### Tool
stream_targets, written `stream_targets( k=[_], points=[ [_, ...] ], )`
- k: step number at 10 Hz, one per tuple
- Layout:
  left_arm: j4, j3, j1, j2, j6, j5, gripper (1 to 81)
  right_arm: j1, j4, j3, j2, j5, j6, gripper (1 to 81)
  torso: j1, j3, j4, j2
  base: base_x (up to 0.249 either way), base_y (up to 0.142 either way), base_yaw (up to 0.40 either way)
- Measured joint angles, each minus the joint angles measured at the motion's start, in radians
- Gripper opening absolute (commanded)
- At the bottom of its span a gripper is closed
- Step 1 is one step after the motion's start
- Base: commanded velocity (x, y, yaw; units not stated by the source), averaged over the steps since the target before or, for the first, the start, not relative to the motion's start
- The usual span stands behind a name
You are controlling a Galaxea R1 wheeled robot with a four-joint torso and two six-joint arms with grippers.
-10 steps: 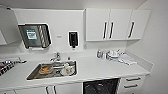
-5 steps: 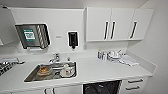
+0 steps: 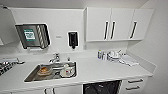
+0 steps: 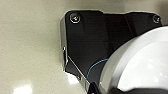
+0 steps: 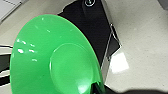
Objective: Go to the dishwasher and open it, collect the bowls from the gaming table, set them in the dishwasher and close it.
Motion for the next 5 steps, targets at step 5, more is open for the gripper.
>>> stream_targets(
  k=[5],
  points=[
    [0.0, 0.181, 0.0, -0.118, 0.0, -0.004, 1.0, 0.001, 0.001, 0.113, -0.103, 0.01, 0.008, 1.0, 0.0, -0.025, 0.0, 0.0, 0.0, 0.0, 0.0]
  ],
)
